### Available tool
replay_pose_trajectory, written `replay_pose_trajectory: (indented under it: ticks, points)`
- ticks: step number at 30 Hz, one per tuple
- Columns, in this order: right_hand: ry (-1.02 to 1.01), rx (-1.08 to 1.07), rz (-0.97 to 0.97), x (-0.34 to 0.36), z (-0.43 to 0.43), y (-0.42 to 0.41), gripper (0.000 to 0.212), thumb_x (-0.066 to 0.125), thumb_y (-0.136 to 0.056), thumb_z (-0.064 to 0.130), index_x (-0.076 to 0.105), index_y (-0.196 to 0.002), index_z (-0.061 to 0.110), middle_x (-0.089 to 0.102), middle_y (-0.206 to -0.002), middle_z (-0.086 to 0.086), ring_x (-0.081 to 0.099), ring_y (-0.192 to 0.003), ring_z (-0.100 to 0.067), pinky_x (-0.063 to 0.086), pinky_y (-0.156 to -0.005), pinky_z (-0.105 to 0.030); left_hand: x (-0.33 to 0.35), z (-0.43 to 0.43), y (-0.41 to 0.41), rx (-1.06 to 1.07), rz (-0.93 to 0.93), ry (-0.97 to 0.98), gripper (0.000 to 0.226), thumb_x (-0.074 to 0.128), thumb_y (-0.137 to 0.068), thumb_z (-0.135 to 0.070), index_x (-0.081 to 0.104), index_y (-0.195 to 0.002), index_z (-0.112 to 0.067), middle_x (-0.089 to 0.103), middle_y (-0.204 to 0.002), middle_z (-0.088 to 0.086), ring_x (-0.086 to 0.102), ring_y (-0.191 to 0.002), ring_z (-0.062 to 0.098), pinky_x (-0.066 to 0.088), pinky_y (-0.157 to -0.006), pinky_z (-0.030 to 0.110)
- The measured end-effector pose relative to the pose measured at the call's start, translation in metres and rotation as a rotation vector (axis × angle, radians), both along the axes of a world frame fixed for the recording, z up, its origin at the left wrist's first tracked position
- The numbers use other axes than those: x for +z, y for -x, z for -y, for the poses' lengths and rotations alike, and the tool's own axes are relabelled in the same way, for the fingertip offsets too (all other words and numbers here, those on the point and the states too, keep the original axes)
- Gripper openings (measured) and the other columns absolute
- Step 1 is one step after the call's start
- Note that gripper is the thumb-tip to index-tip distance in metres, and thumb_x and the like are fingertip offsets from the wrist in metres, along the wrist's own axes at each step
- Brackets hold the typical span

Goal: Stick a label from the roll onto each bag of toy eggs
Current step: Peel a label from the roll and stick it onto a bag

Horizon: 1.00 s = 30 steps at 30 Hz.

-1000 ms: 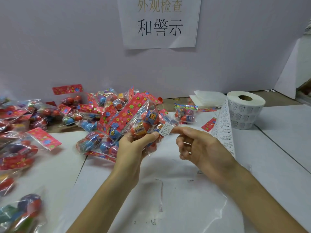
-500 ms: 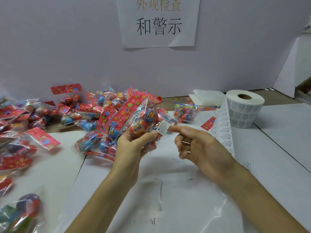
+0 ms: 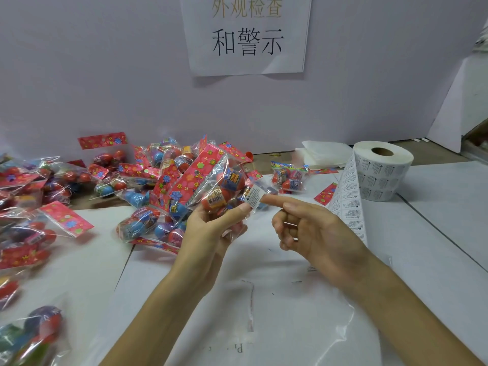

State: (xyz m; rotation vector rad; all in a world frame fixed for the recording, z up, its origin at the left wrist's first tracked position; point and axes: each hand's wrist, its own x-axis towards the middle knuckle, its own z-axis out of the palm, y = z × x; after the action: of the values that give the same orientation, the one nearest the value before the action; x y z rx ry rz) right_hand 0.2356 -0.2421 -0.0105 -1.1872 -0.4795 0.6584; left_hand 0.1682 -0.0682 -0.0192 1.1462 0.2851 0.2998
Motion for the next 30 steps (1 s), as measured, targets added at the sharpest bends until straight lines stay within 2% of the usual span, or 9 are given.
replay_pose_trajectory:
  ticks: [4, 9, 14, 17, 19, 21, 24, 27, 30]
  points:
    - [0.004, 0.028, 0.004, 0.000, 0.000, 0.002, 0.041, 0.061, -0.087, 0.027, 0.071, -0.124, 0.012, 0.061, -0.076, -0.004, 0.048, -0.060, -0.014, 0.046, -0.060, -0.024, 0.000, 0.000, -0.001, 0.043, -0.019, -0.020, 0.074, 0.084, -0.052, -0.034, 0.066, -0.121, -0.017, 0.079, -0.106, -0.002, 0.076, -0.095, 0.014, 0.054, -0.073, 0.024]
    - [0.009, 0.047, -0.007, 0.000, -0.001, 0.001, 0.040, 0.059, -0.084, 0.028, 0.075, -0.118, 0.014, 0.061, -0.076, -0.005, 0.048, -0.059, -0.014, 0.047, -0.059, -0.024, 0.001, -0.001, -0.002, 0.058, -0.067, -0.016, 0.060, 0.081, -0.060, -0.031, 0.069, -0.116, -0.014, 0.079, -0.091, -0.002, 0.076, -0.078, 0.009, 0.052, -0.070, 0.023]
    - [0.041, 0.028, 0.052, -0.002, 0.000, -0.001, 0.040, 0.057, -0.084, 0.029, 0.076, -0.116, 0.015, 0.064, -0.078, -0.007, 0.049, -0.060, -0.016, 0.046, -0.060, -0.024, -0.002, -0.003, -0.001, 0.074, -0.061, -0.018, 0.052, 0.080, -0.062, -0.029, 0.071, -0.111, -0.013, 0.078, -0.087, 0.002, 0.073, -0.074, 0.010, 0.053, -0.069, 0.024]
    - [0.202, -0.104, 0.305, -0.007, -0.001, -0.001, 0.041, 0.058, -0.087, 0.027, 0.069, -0.126, 0.025, 0.068, -0.080, 0.001, 0.050, -0.059, -0.016, 0.048, -0.061, -0.024, -0.004, -0.003, -0.002, 0.098, -0.053, 0.004, 0.057, 0.080, -0.064, -0.025, 0.071, -0.118, -0.007, 0.077, -0.091, 0.005, 0.072, -0.075, 0.012, 0.053, -0.061, 0.019]
    - [0.507, -0.256, 0.640, -0.015, -0.002, -0.002, 0.055, 0.062, -0.094, 0.027, 0.046, -0.144, 0.041, 0.067, -0.088, 0.016, 0.053, -0.059, -0.013, 0.050, -0.066, -0.026, -0.005, -0.003, -0.002, 0.098, -0.053, 0.031, 0.059, 0.081, -0.064, -0.022, 0.070, -0.119, -0.003, 0.076, -0.088, 0.006, 0.070, -0.074, 0.012, 0.053, -0.059, 0.018]
    - [0.659, -0.333, 0.756, -0.019, -0.002, -0.003, 0.062, 0.064, -0.097, 0.029, 0.035, -0.148, 0.048, 0.062, -0.093, 0.025, 0.058, -0.061, -0.010, 0.050, -0.066, -0.024, -0.006, -0.003, -0.001, 0.071, -0.046, 0.018, 0.056, 0.081, -0.064, -0.022, 0.070, -0.116, -0.003, 0.075, -0.086, 0.006, 0.070, -0.072, 0.012, 0.053, -0.058, 0.018]
    - [0.434, -0.331, 0.550, -0.016, 0.000, -0.006, 0.037, 0.067, -0.094, 0.039, 0.057, -0.130, 0.039, 0.065, -0.095, 0.010, 0.065, -0.067, -0.011, 0.048, -0.068, -0.029, -0.006, 0.001, 0.000, 0.007, -0.024, -0.064, 0.053, 0.082, -0.065, -0.024, 0.071, -0.113, -0.004, 0.074, -0.084, 0.004, 0.069, -0.075, 0.014, 0.052, -0.062, 0.020]
    - [0.324, -0.303, 0.499, -0.012, -0.001, -0.004, 0.047, 0.068, -0.079, 0.058, 0.063, -0.120, 0.038, 0.066, -0.101, 0.002, 0.070, -0.071, -0.017, 0.052, -0.063, -0.026, -0.005, 0.008, 0.002, -0.030, -0.029, -0.203, 0.057, 0.089, -0.061, -0.032, 0.073, -0.111, -0.011, 0.078, -0.088, 0.003, 0.071, -0.080, 0.015, 0.054, -0.065, 0.020]
    - [0.321, -0.356, 0.563, -0.014, -0.003, 0.000, 0.033, 0.077, -0.077, 0.048, 0.069, -0.106, 0.034, 0.071, -0.093, 0.008, 0.069, -0.065, -0.016, 0.055, -0.061, -0.027, -0.005, 0.011, 0.004, -0.056, -0.029, -0.301, 0.051, 0.095, -0.064, -0.035, 0.075, -0.107, -0.016, 0.078, -0.089, 0.006, 0.071, -0.079, 0.018, 0.054, -0.067, 0.023]
